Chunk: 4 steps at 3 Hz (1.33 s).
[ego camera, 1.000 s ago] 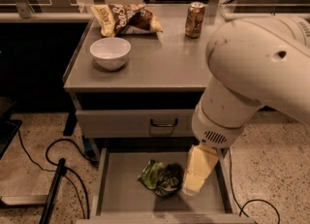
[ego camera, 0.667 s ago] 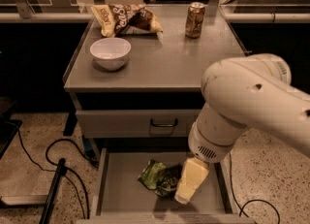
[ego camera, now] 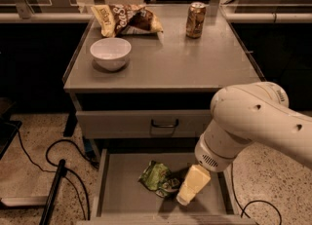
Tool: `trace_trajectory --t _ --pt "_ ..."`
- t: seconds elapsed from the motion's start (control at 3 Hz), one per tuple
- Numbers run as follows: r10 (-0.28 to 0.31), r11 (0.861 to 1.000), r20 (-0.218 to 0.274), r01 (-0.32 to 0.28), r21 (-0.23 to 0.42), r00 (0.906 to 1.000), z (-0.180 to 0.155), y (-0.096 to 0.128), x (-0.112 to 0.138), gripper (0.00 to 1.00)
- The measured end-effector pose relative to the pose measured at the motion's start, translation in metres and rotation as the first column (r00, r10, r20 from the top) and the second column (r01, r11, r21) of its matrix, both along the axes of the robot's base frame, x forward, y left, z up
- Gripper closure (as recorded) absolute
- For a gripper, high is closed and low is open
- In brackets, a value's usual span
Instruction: Pick green jalapeno chip bag from middle drawer and place on counter
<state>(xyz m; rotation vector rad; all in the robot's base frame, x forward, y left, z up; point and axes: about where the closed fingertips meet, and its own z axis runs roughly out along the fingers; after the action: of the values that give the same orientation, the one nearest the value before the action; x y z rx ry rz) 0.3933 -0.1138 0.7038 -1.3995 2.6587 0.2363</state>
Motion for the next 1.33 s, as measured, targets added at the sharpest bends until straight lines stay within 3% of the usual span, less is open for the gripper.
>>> trace_trajectory --t 0.33,0.67,1.0,1.33 --pt "0.002 0.999 -0.004 -0.001 0.036 1.0000 -0.010 0.002 0.000 0.00" --pt "-0.012 0.993 -0.006 0.013 0.116 0.9999 -0.047 0.009 0.010 0.00" --pt "-0.031 0.979 0.030 0.024 0.203 0.9991 -0.076 0.017 0.028 0.00" --pt "-0.019 0.970 0.011 0.016 0.242 0.9998 -0.103 0.027 0.040 0.00"
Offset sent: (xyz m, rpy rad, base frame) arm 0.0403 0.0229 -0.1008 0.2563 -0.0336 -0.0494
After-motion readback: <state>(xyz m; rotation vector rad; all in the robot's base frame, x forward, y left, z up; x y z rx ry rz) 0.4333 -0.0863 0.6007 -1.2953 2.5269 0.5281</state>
